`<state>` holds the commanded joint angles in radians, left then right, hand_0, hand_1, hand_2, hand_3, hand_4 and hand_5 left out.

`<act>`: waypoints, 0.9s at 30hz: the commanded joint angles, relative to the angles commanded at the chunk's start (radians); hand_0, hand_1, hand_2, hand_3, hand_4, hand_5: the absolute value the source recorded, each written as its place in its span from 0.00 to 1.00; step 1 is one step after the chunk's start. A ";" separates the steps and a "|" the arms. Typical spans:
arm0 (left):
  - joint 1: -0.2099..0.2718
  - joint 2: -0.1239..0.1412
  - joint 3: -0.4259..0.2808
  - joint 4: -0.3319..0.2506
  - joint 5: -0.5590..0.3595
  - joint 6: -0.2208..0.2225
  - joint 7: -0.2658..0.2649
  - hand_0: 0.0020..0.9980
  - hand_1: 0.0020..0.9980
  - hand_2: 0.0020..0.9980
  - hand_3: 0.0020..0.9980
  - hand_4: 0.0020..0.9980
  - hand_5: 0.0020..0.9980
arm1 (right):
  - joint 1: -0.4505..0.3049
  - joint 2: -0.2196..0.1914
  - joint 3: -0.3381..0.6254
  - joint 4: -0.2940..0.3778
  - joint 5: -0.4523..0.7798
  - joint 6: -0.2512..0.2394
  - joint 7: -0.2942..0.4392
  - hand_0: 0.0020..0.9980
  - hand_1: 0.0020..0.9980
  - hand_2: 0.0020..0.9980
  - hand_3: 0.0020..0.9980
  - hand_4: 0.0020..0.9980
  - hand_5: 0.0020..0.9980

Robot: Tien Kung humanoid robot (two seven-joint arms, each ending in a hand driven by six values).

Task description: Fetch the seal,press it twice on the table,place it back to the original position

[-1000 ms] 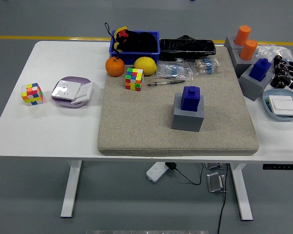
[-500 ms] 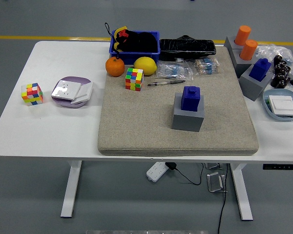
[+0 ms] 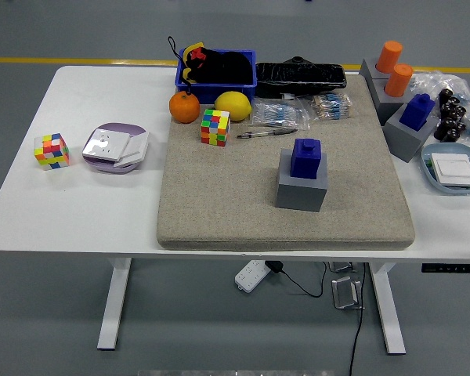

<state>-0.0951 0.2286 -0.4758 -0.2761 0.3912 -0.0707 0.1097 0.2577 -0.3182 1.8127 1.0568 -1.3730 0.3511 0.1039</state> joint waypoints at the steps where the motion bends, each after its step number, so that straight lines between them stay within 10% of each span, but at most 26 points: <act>1: 0.000 0.000 0.002 0.000 -0.001 0.000 0.000 0.81 0.82 0.79 0.84 0.79 0.40 | -0.001 0.000 0.001 0.001 0.000 0.000 0.000 0.90 0.82 0.79 0.77 0.93 0.31; 27: 0.003 0.007 0.011 -0.002 0.002 0.000 0.000 0.81 0.82 0.79 0.84 0.79 0.40 | -0.012 0.008 0.013 0.018 0.003 0.003 -0.009 0.90 0.80 0.77 0.74 0.91 0.30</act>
<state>-0.0922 0.2352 -0.4646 -0.2786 0.3928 -0.0710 0.1099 0.2462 -0.3100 1.8259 1.0744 -1.3697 0.3539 0.0945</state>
